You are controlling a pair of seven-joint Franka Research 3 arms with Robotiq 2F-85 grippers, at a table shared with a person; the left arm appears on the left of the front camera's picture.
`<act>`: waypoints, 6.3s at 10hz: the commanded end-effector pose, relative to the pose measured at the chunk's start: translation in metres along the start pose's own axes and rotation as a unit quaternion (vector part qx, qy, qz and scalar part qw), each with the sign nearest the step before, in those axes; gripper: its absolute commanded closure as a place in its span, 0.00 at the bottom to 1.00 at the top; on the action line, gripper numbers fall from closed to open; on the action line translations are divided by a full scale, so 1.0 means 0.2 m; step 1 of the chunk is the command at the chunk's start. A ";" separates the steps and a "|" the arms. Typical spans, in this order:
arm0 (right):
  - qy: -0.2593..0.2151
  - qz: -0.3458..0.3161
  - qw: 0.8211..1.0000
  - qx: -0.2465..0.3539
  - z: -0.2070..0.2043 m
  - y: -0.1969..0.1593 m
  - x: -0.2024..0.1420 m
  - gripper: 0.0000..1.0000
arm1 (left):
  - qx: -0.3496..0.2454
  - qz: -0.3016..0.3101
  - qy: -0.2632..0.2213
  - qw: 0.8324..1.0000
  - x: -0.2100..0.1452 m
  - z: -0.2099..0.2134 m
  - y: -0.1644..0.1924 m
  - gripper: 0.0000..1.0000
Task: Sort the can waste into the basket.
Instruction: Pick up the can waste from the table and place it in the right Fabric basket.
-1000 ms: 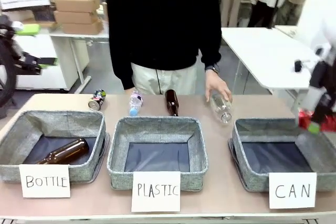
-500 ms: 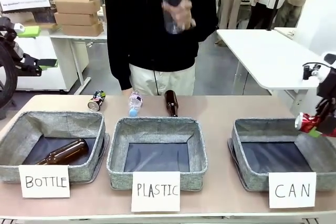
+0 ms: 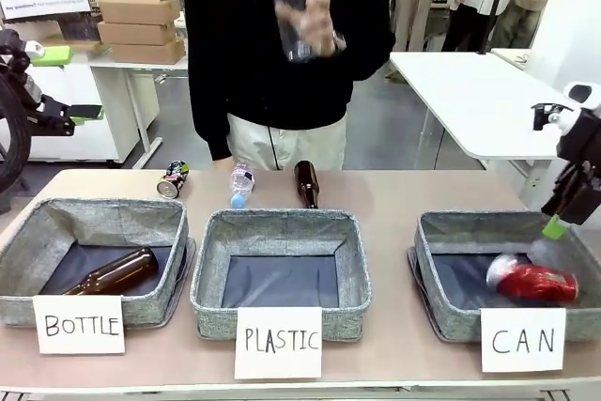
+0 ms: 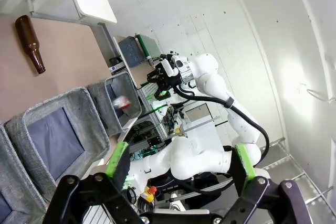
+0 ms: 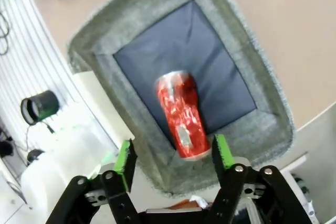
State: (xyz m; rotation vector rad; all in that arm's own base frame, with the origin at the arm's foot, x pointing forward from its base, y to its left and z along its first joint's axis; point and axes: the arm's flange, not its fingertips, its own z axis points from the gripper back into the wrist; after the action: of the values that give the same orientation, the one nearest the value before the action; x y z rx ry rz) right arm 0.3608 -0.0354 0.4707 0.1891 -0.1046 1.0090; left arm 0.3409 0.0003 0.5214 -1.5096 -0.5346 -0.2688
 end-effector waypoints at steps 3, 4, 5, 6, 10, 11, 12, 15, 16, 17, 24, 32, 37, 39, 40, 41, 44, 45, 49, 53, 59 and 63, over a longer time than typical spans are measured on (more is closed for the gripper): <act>-0.025 0.016 0.999 0.023 0.03 -0.04 -0.02 0.00 | -0.010 -0.011 -0.005 1.000 0.00 -0.01 0.00 0.00; -0.047 0.005 0.998 0.036 0.04 -0.05 -0.03 0.00 | -0.010 -0.011 -0.005 1.000 0.00 -0.01 0.00 0.00; -0.081 -0.029 0.995 0.050 0.05 -0.07 -0.03 0.00 | -0.010 -0.011 -0.005 1.000 0.00 -0.01 0.00 0.00; -0.154 -0.071 0.982 0.088 0.09 -0.09 0.00 0.00 | -0.010 -0.011 -0.005 1.000 0.00 -0.01 0.00 0.00; -0.360 -0.172 0.746 0.533 0.27 -0.23 0.52 0.00 | -0.010 -0.011 -0.005 1.000 0.00 -0.01 0.00 0.00; -0.359 -0.176 0.716 0.572 0.26 -0.26 0.62 0.00 | -0.010 -0.011 -0.005 1.000 0.00 -0.01 0.00 0.00; -0.375 -0.197 0.710 0.562 0.23 -0.29 0.68 0.00 | -0.010 -0.011 -0.005 1.000 0.00 -0.01 0.00 0.00; -0.288 -0.068 0.876 0.382 0.25 -0.15 0.56 0.00 | -0.010 -0.011 -0.005 1.000 0.00 -0.01 0.00 0.00; -0.288 -0.068 0.876 0.382 0.25 -0.15 0.56 0.00 | -0.010 -0.011 -0.005 1.000 0.00 -0.01 0.00 0.00; -0.288 -0.068 0.876 0.382 0.25 -0.15 0.56 0.00 | -0.010 -0.011 -0.005 1.000 0.00 -0.01 0.00 0.00; -0.288 -0.068 0.876 0.382 0.25 -0.15 0.56 0.00 | 0.000 0.000 0.000 1.000 0.00 0.00 0.00 0.00; -0.288 -0.068 0.876 0.382 0.25 -0.15 0.56 0.00 | 0.635 -0.126 0.266 0.714 0.55 -0.28 0.21 0.00; -0.288 -0.068 0.876 0.382 0.25 -0.15 0.56 0.00 | 0.574 -0.178 0.216 0.770 0.55 -0.28 0.27 0.00; -0.288 -0.068 0.876 0.382 0.25 -0.15 0.56 0.00 | 0.584 -0.142 0.210 0.771 0.63 -0.32 0.31 0.00; -0.288 -0.068 0.876 0.382 0.25 -0.15 0.56 0.00 | 0.632 -0.110 0.165 0.749 0.73 -0.38 0.44 0.00; -0.288 -0.068 0.876 0.382 0.25 -0.15 0.56 0.00 | 0.636 -0.092 0.156 0.750 0.86 -0.46 0.62 0.00; -0.288 -0.068 0.876 0.382 0.25 -0.15 0.56 0.00 | 0.607 -0.040 0.144 0.781 1.07 -0.59 1.07 0.00; -0.288 -0.068 0.876 0.382 0.25 -0.15 0.56 0.00 | 0.597 -0.011 0.157 0.787 1.08 -0.60 1.19 0.00; -0.288 -0.068 0.876 0.382 0.25 -0.15 0.56 0.00 | 0.618 0.040 0.214 0.756 0.93 -0.70 1.60 0.00; -0.288 -0.068 0.876 0.382 0.25 -0.15 0.56 0.00 | 0.613 0.038 0.239 0.752 0.84 -0.73 1.73 0.00; -0.288 -0.068 0.876 0.382 0.25 -0.15 0.56 0.00 | 0.628 0.033 0.218 0.747 0.84 -0.72 1.71 1.00; -0.288 -0.068 0.876 0.382 0.25 -0.15 0.56 0.00 | 0.630 0.028 0.215 0.746 0.83 -0.71 1.69 1.00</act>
State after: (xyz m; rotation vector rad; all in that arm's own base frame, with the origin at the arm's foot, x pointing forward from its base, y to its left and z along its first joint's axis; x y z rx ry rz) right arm 0.4467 0.0310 0.5381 1.2222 -0.2022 0.7691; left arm 0.6781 -0.0931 0.3106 -0.1330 -0.1647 -0.1496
